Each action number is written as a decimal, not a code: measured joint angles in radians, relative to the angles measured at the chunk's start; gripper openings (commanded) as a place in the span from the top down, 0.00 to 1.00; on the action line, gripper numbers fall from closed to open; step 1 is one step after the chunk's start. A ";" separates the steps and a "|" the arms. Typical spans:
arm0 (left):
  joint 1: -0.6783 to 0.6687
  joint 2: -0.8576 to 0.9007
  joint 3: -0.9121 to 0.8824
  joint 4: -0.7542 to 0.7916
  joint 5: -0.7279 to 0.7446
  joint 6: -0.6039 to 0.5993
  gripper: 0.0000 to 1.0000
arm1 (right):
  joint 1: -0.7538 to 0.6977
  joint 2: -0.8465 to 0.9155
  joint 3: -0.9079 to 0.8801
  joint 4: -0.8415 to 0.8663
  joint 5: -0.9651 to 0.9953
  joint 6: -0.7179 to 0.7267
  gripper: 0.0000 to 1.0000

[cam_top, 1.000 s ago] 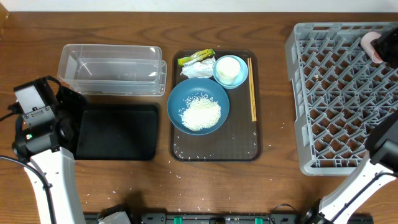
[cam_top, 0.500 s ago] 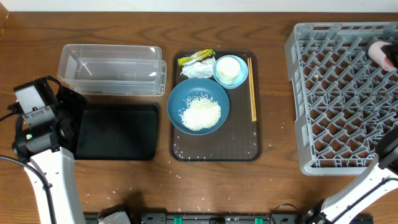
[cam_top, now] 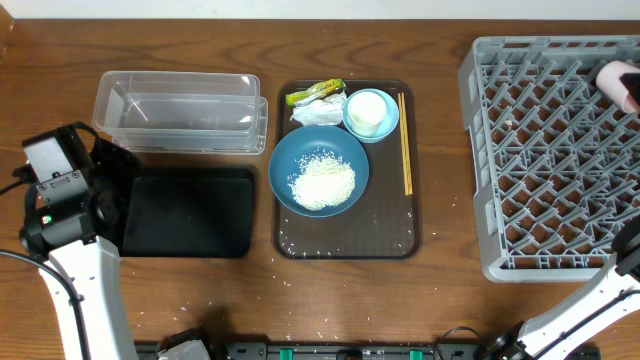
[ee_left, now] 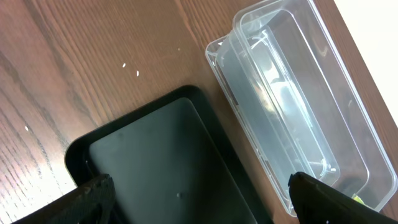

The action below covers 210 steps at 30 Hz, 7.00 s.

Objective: Sort waste into correct bins and load items into the dishwasher rack
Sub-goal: 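Release the pink cup and raise the right gripper from the rack, then move the right gripper to the white cup and grasp it, then carry the white cup to the rack and place it beside the pink cup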

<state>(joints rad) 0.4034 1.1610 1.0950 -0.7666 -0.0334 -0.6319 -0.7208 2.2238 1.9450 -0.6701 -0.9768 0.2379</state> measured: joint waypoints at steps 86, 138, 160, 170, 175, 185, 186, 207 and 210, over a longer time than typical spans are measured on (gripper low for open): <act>0.000 0.000 0.000 0.000 0.000 0.000 0.08 | 0.761 -0.396 -0.193 -0.166 0.560 -0.079 0.01; 0.000 0.000 0.000 0.000 0.000 0.000 0.08 | 1.282 -0.072 -0.196 -0.003 1.192 0.069 0.99; 0.000 0.000 0.000 0.000 0.000 0.000 0.08 | 0.585 -0.531 -0.154 -0.009 0.652 -0.092 0.99; 0.000 0.000 0.000 0.000 0.000 0.000 0.08 | 0.182 -0.333 -0.155 0.120 0.058 -0.163 0.99; 0.000 0.000 0.000 -0.001 0.000 0.000 0.08 | 0.145 -0.136 -0.159 0.433 -0.160 -0.094 0.99; 0.000 0.000 0.000 0.000 0.000 0.000 0.08 | 0.138 0.138 -0.163 0.900 -0.337 0.352 0.99; 0.000 0.000 0.000 0.000 0.000 0.000 0.08 | 0.138 0.146 -0.163 0.899 -0.341 0.375 0.99; 0.000 0.000 0.000 0.000 0.000 0.000 0.08 | 0.058 0.157 -0.162 0.696 -0.360 0.386 0.99; 0.000 0.000 0.000 0.000 0.000 0.000 0.08 | 0.047 0.156 -0.162 0.682 -0.359 0.385 0.98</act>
<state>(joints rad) 0.4034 1.1610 1.0950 -0.7666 -0.0334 -0.6319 -0.6735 2.3802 1.7828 0.0124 -1.3354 0.6228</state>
